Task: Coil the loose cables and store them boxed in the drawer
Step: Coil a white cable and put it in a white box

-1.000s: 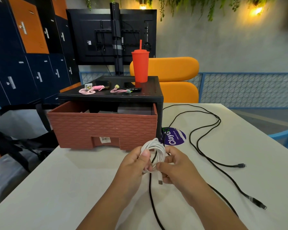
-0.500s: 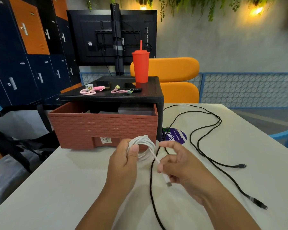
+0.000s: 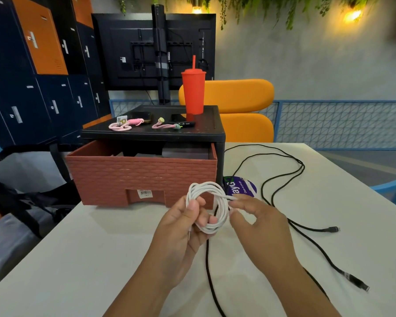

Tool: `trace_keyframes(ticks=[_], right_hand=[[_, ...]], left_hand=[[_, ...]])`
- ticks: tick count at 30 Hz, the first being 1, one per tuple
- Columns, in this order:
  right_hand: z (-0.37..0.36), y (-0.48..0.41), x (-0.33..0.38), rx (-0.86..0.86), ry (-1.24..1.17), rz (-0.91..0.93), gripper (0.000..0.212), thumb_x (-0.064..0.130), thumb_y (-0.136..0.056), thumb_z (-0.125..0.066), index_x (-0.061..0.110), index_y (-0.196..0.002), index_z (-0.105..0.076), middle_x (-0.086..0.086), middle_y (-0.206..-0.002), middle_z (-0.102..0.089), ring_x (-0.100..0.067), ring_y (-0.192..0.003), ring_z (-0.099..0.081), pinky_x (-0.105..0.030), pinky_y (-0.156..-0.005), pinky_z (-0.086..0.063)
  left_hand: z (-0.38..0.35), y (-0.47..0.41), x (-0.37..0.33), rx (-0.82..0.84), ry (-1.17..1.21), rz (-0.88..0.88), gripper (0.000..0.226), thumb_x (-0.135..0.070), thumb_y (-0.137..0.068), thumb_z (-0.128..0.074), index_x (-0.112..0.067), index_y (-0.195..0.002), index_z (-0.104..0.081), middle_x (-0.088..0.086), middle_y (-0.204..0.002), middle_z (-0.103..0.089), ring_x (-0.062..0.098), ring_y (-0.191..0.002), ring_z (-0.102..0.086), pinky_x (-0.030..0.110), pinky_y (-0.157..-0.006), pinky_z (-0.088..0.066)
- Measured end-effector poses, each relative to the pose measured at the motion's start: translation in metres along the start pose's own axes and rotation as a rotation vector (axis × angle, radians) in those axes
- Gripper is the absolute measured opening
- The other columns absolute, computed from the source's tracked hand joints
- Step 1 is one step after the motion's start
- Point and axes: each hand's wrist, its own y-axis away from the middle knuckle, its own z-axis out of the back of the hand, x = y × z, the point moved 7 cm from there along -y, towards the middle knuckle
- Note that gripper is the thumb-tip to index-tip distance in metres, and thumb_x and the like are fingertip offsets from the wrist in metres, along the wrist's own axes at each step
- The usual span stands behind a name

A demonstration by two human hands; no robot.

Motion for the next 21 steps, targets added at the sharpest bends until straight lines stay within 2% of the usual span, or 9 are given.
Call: trace_keyframes(ticks=[2,4,7,8,10,13,15,18,21], right_hand=[[-0.015,0.003,-0.008,0.133,-0.167,-0.138,0.032,0.042,-0.070,-0.057,0.029,-0.097,-0.070,0.016,-0.110,-0.065,-0.001,-0.104,-0.057,-0.020,-0.094,-0.043],[-0.026,0.007,-0.010,0.211,-0.295,-0.252,0.030,0.041,-0.069,-0.061,0.027,-0.096,-0.066,0.009,-0.104,-0.067,-0.008,-0.102,-0.059,-0.030,-0.091,-0.046],[-0.030,0.010,-0.007,0.258,-0.471,-0.304,0.014,0.022,-0.081,-0.066,0.017,-0.094,-0.064,0.002,-0.091,-0.071,-0.009,-0.088,-0.064,-0.027,-0.083,-0.048],[-0.031,0.010,-0.008,0.263,-0.543,-0.325,0.013,0.018,-0.081,-0.067,0.012,-0.092,-0.063,0.000,-0.086,-0.072,-0.009,-0.082,-0.064,-0.027,-0.082,-0.048],[-0.030,0.009,-0.011,0.247,-0.678,-0.385,0.014,0.011,-0.078,-0.067,0.005,-0.087,-0.058,-0.006,-0.078,-0.070,-0.014,-0.078,-0.062,-0.031,-0.086,-0.048],[-0.029,0.008,-0.016,0.200,-0.829,-0.473,0.016,-0.003,-0.079,-0.060,0.006,-0.087,-0.049,-0.015,-0.080,-0.066,-0.021,-0.077,-0.061,-0.035,-0.085,-0.050],[-0.028,0.008,-0.016,0.185,-0.858,-0.474,0.020,-0.005,-0.078,-0.060,0.007,-0.090,-0.050,-0.016,-0.083,-0.066,-0.020,-0.075,-0.062,-0.035,-0.082,-0.052],[-0.028,0.007,-0.015,0.178,-0.879,-0.471,0.020,-0.006,-0.079,-0.060,0.007,-0.091,-0.051,-0.013,-0.083,-0.067,-0.020,-0.073,-0.064,-0.036,-0.080,-0.053],[-0.027,0.006,-0.017,0.173,-0.888,-0.474,0.021,-0.011,-0.080,-0.055,0.007,-0.090,-0.053,-0.008,-0.076,-0.070,-0.016,-0.067,-0.066,-0.031,-0.071,-0.055]], left_hand=[[-0.004,0.001,0.000,0.023,-0.012,-0.013,0.019,-0.022,-0.077,-0.048,-0.006,-0.084,-0.056,0.003,-0.054,-0.049,0.013,-0.058,-0.059,0.025,-0.062,-0.055],[-0.006,0.001,0.000,0.040,-0.040,-0.025,0.019,-0.022,-0.077,-0.047,-0.007,-0.084,-0.057,0.002,-0.054,-0.050,0.011,-0.059,-0.060,0.026,-0.066,-0.056],[-0.004,0.001,0.001,0.038,-0.080,-0.032,0.017,-0.023,-0.082,-0.052,-0.007,-0.084,-0.057,0.001,-0.055,-0.051,0.009,-0.058,-0.057,0.026,-0.069,-0.056],[-0.002,0.000,0.002,0.039,-0.088,-0.029,0.016,-0.023,-0.086,-0.057,-0.008,-0.084,-0.058,0.001,-0.056,-0.052,0.010,-0.060,-0.058,0.026,-0.069,-0.056],[0.000,-0.001,0.005,0.059,-0.100,-0.009,0.013,-0.023,-0.081,-0.057,-0.011,-0.080,-0.064,0.003,-0.060,-0.056,0.013,-0.066,-0.063,0.026,-0.069,-0.055],[-0.002,0.000,0.008,0.074,-0.134,0.003,0.014,-0.021,-0.083,-0.062,-0.017,-0.074,-0.070,0.003,-0.067,-0.065,0.014,-0.072,-0.068,0.025,-0.068,-0.055],[-0.002,0.000,0.007,0.059,-0.170,-0.006,0.012,-0.020,-0.078,-0.057,-0.014,-0.081,-0.067,0.002,-0.071,-0.069,0.011,-0.070,-0.068,0.024,-0.066,-0.056],[0.001,-0.002,0.005,0.035,-0.254,-0.032,0.023,-0.023,-0.072,-0.053,-0.013,-0.089,-0.064,-0.002,-0.078,-0.072,0.008,-0.073,-0.067,0.023,-0.067,-0.055],[0.001,-0.003,0.005,0.040,-0.323,-0.045,0.026,-0.025,-0.073,-0.054,-0.015,-0.094,-0.066,-0.001,-0.087,-0.073,0.009,-0.081,-0.067,0.023,-0.070,-0.054]])
